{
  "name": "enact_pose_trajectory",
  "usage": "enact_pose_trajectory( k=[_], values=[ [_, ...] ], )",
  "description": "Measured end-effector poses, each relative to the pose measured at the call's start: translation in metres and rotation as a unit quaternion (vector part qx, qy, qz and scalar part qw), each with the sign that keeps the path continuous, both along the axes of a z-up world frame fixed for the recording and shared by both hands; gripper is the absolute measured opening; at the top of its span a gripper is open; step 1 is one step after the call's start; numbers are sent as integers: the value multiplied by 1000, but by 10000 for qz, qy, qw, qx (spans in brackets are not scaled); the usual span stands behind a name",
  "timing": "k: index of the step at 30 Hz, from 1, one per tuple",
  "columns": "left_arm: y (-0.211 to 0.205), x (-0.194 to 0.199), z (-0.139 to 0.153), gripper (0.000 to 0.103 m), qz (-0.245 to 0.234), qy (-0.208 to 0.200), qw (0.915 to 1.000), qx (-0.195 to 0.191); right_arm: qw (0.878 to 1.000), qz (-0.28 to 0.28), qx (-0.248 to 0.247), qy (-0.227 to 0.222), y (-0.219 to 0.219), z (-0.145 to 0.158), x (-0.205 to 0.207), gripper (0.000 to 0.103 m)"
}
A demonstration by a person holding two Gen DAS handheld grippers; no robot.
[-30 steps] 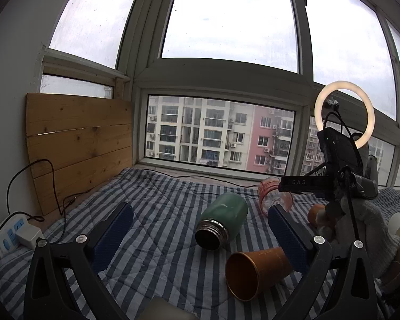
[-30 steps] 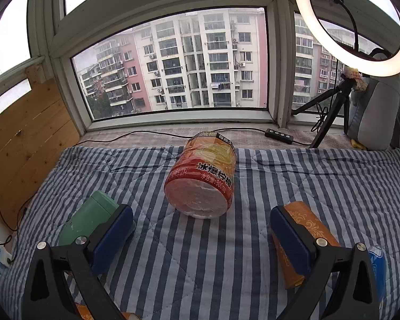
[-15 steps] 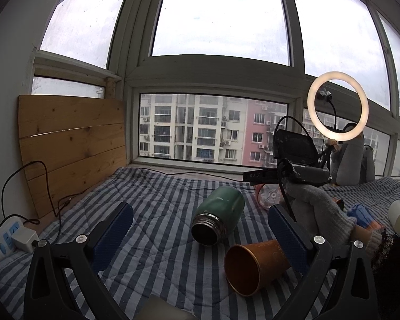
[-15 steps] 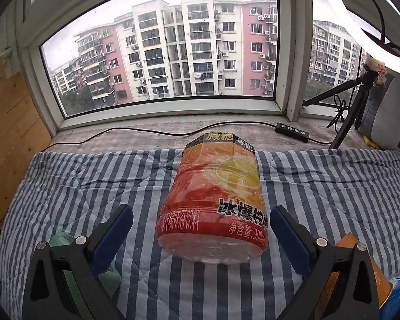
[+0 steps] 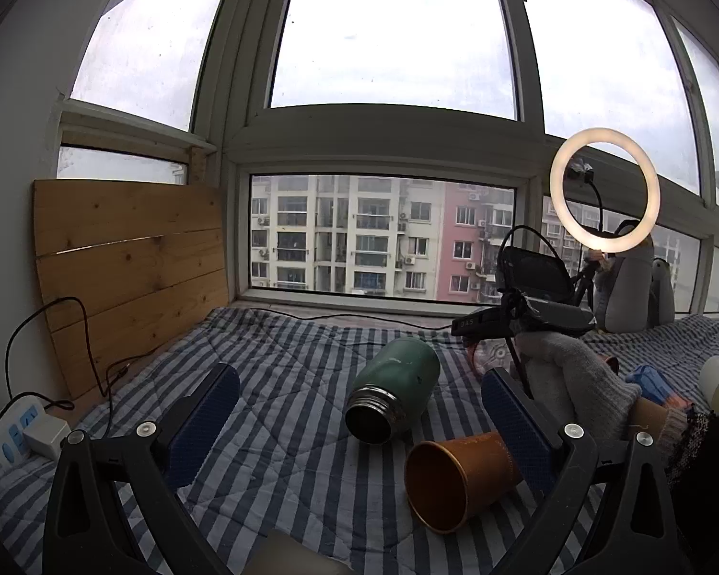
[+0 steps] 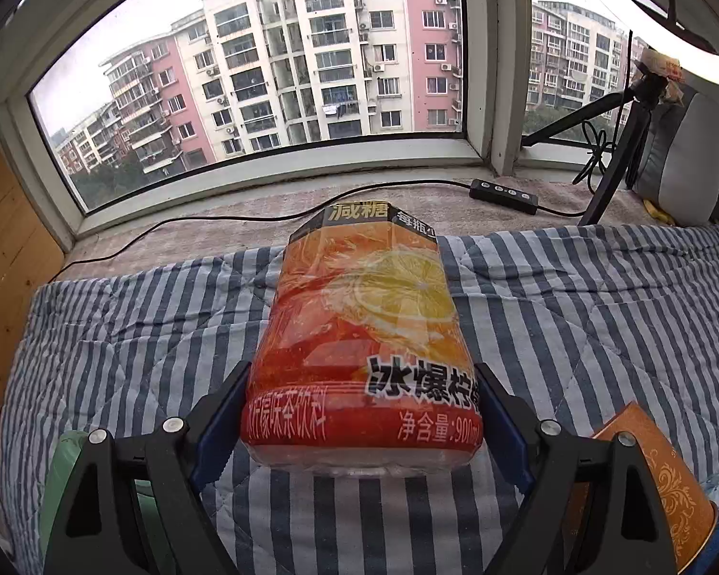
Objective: Flip cup upside down
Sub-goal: 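Lift the orange drink jar with the right tool off the bedspread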
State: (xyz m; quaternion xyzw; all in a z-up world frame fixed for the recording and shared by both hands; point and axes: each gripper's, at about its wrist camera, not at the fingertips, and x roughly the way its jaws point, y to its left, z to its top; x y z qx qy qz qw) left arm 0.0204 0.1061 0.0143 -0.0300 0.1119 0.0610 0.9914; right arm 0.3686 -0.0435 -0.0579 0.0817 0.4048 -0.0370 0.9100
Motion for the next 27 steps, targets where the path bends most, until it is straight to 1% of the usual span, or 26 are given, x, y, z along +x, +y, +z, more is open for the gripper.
enact_pose_trajectory(
  k=[3, 7, 8, 10, 13, 15, 18, 21, 24, 27],
  values=[
    [0, 1, -1, 102, 13, 25, 10000, 24, 9999, 102, 69, 114, -1, 2, -9, 85],
    [3, -2, -1, 102, 107, -47, 9999, 21, 9995, 280, -106, 52, 2, 14, -43, 85],
    [4, -2, -1, 102, 137, -60, 9999, 13, 9993, 341, -128, 28, 1, 18, -54, 85],
    [5, -3, -1, 102, 175, -63, 9998, -11, 9989, 475, -3, 53, -2, 23, -78, 85],
    [5, -4, 0, 102, 184, -71, 9998, -13, 9976, 692, 36, 21, -4, 29, -122, 85],
    [3, -7, 1, 102, 183, -81, 9998, -25, 9973, 722, 92, -42, -10, 32, -153, 85],
    [-3, -15, 2, 102, 107, -94, 9999, -15, 9967, 743, 329, -20, -27, 30, -195, 85],
    [-15, -25, 0, 102, 19, -90, 9999, 100, 9969, 714, 315, -52, -41, 28, -231, 85],
    [-29, -31, -4, 102, -120, 3, 9997, 190, 9954, 778, 537, 159, -52, 16, -250, 85],
    [-42, -37, -8, 102, -222, 73, 9992, 331, 9949, 726, 662, 225, -56, 2, -262, 85]
  ],
)
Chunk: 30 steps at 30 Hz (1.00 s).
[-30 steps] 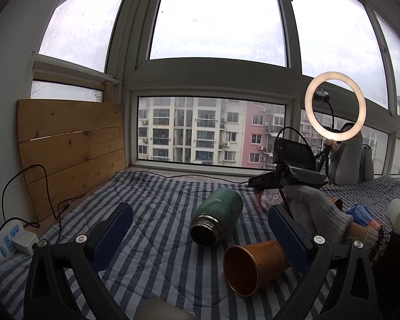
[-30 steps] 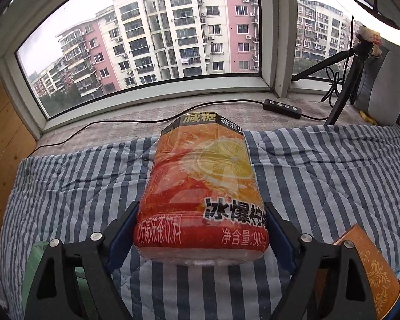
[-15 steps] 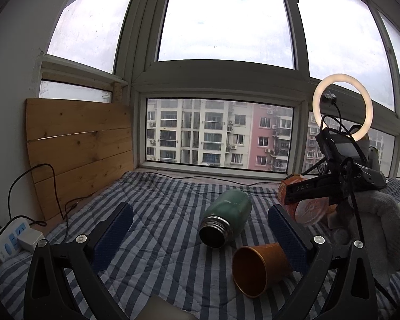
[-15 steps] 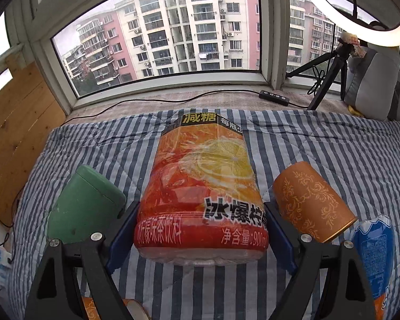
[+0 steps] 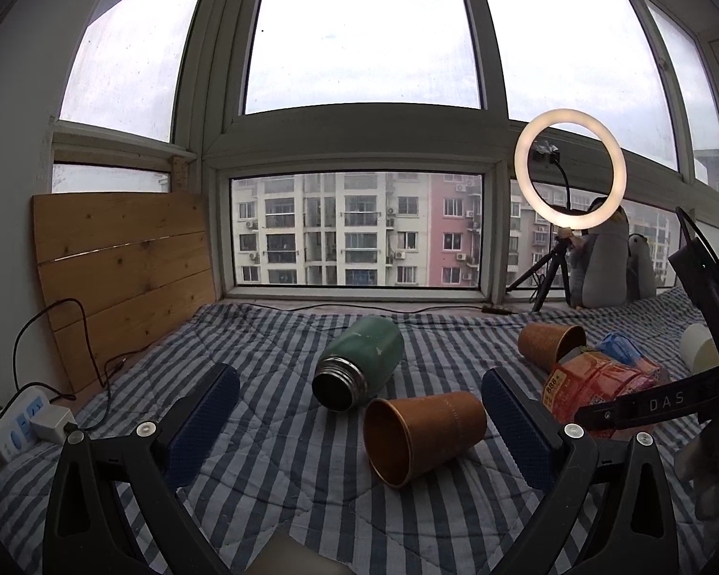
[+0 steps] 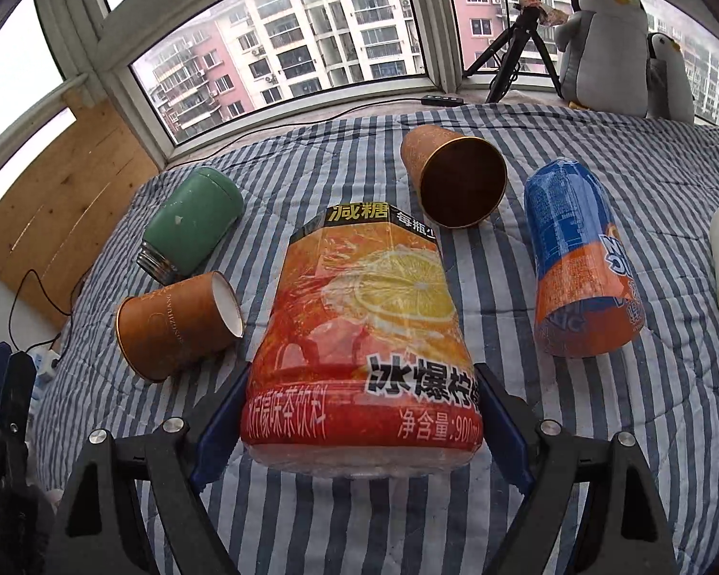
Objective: Flip cup upside down
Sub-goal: 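Lift the orange drink jar with the right tool off the bedspread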
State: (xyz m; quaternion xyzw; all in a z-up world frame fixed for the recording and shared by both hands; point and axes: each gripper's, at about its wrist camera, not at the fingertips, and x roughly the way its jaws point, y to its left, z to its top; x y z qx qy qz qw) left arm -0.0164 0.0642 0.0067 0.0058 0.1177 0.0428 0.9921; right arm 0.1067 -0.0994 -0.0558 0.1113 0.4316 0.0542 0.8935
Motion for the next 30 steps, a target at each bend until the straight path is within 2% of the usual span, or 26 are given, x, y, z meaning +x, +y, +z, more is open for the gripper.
enact_pose_trajectory(
  k=[5, 11, 17, 27, 30],
  values=[
    [-11, -11, 2, 102, -135, 21, 9999, 95, 9999, 99, 67, 33, 11, -12, -17, 85],
    [-6, -21, 4, 102, -171, 86, 9998, 43, 9977, 312, -348, -483, 29, -9, -38, 86],
    [-1, -26, 2, 102, -70, 155, 9998, 67, 9952, 435, -493, -727, 35, -10, -49, 87],
    [-17, -34, -1, 102, -90, 179, 9990, 398, 9896, 673, -552, -1147, 20, -6, -78, 87],
    [-23, -34, -1, 102, -168, 168, 9987, 450, 9851, 765, -641, -1400, 13, -4, -90, 87]
  ],
)
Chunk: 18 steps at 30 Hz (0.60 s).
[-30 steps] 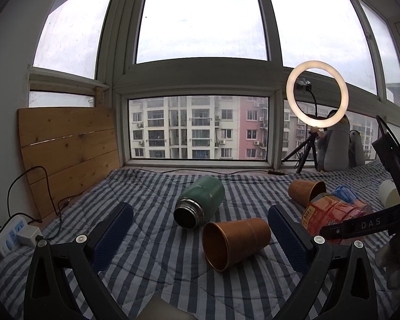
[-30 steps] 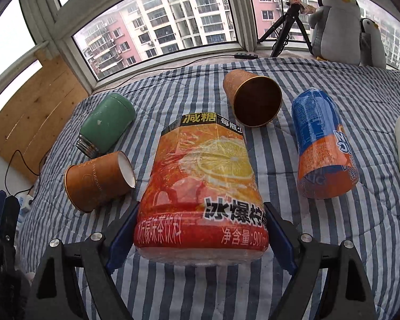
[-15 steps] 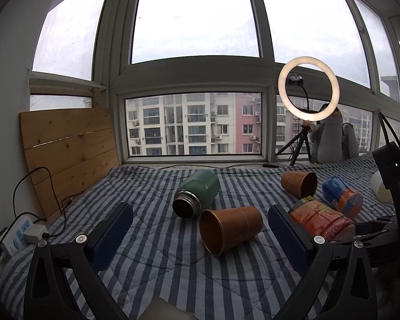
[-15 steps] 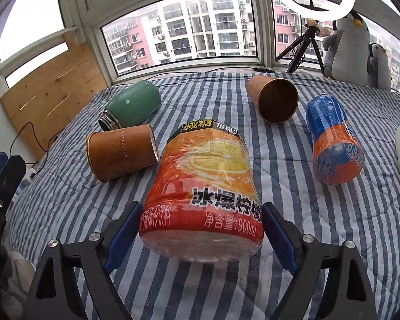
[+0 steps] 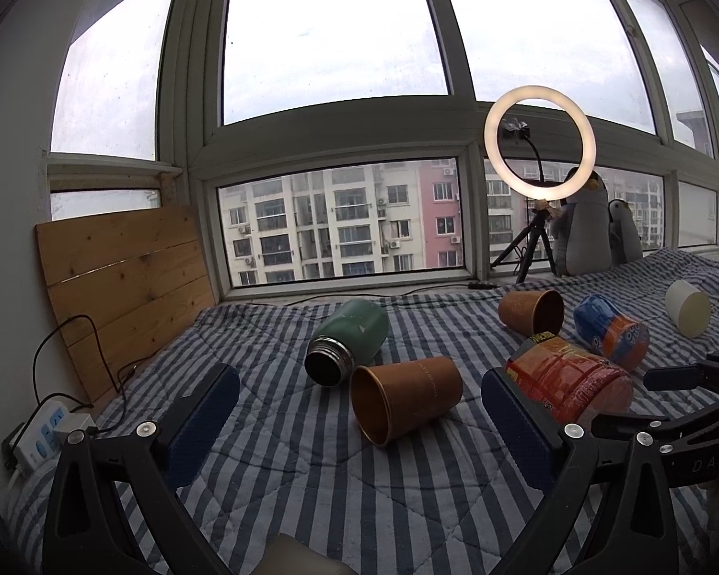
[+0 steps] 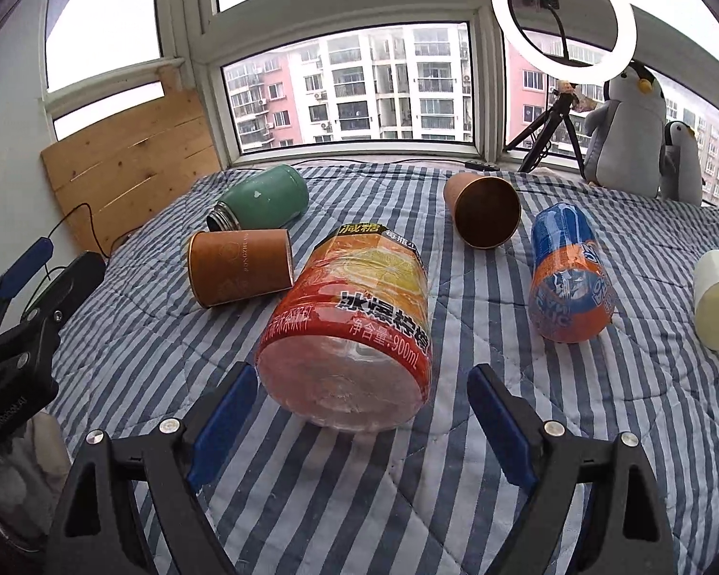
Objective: Flip cup upside down
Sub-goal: 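Lift the orange drink jar with the right tool off the bedspread, then rotate the right tool to turn the jar's bottom toward the bedspread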
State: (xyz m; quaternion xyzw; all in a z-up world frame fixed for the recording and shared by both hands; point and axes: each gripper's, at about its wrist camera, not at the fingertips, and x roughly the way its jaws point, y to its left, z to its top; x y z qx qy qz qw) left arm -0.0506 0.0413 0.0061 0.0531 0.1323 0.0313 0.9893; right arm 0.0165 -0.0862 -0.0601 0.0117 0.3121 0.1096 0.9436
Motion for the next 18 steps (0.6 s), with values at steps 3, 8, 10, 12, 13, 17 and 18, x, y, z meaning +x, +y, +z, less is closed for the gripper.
enact_pose_trajectory(
  k=[3, 8, 10, 12, 13, 17, 18],
  values=[
    [-9, 1, -1, 102, -111, 44, 9999, 111, 9995, 130, -10, -300, -13, 5, -9, 87],
    [-27, 5, -5, 102, -530, 244, 9980, 233, 9968, 274, -178, -729, -33, 10, -8, 87],
    [-37, 8, -9, 102, -738, 354, 9962, 308, 9966, 414, -199, -682, -38, 7, -3, 84],
    [-47, 13, -13, 102, -897, 490, 9941, 374, 9968, 559, -137, -552, -42, 4, 2, 76],
    [-51, 16, -15, 102, -962, 559, 9929, 414, 9970, 603, -144, -473, -42, 2, 6, 70],
    [-68, 26, -24, 102, -1198, 798, 9881, 537, 9966, 766, -116, -265, -41, -5, 17, 62],
    [-72, 27, -25, 102, -1283, 825, 9868, 551, 9962, 836, -99, -231, -40, -6, 18, 62]
  ],
)
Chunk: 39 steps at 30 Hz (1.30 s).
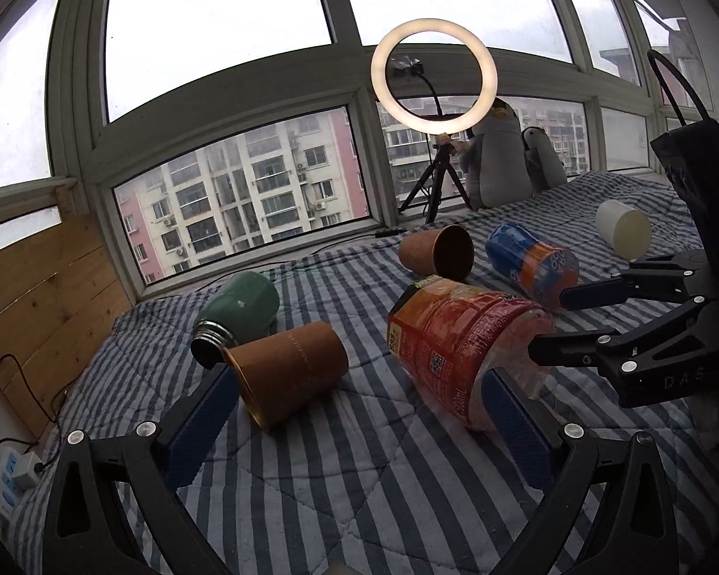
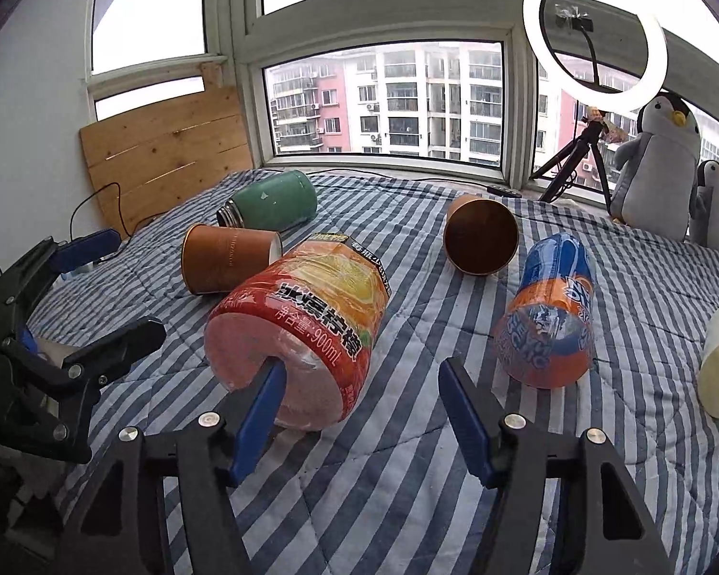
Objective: Flip cup upside down
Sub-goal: 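Rotate the right tool to turn the jar's bottom toward the bedspread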
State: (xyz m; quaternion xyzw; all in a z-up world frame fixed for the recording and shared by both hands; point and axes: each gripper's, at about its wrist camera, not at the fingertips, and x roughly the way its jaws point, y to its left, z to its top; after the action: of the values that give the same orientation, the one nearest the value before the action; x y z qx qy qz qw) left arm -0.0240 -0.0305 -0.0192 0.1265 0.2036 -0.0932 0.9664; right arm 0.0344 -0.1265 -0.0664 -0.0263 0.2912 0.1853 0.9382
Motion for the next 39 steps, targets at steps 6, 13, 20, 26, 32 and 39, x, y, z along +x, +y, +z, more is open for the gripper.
enact_pose_trajectory(
  k=[6, 13, 20, 26, 32, 39],
  values=[
    [-15, 5, -6, 100, -250, 119, 9996, 106, 9997, 211, 75, 18, 0, 1, -1, 48],
    [-28, 14, -11, 85, -395, 239, 9985, 310, 9994, 342, -18, 103, 4, -2, 2, 39],
    [-28, 25, -15, 69, -598, 499, 9968, 165, 9990, 405, -54, 174, 5, -3, 5, 31],
    [-31, 34, -19, 58, -893, 747, 9932, 62, 9988, 451, -66, 179, 6, -3, 7, 29],
    [-36, 45, -19, 52, -1069, 892, 9903, -27, 9986, 483, -100, 173, 7, -1, 10, 28],
    [-34, 40, -14, 51, -1123, 921, 9893, -151, 9981, 507, 202, 301, -1, 2, 10, 28]
  ],
)
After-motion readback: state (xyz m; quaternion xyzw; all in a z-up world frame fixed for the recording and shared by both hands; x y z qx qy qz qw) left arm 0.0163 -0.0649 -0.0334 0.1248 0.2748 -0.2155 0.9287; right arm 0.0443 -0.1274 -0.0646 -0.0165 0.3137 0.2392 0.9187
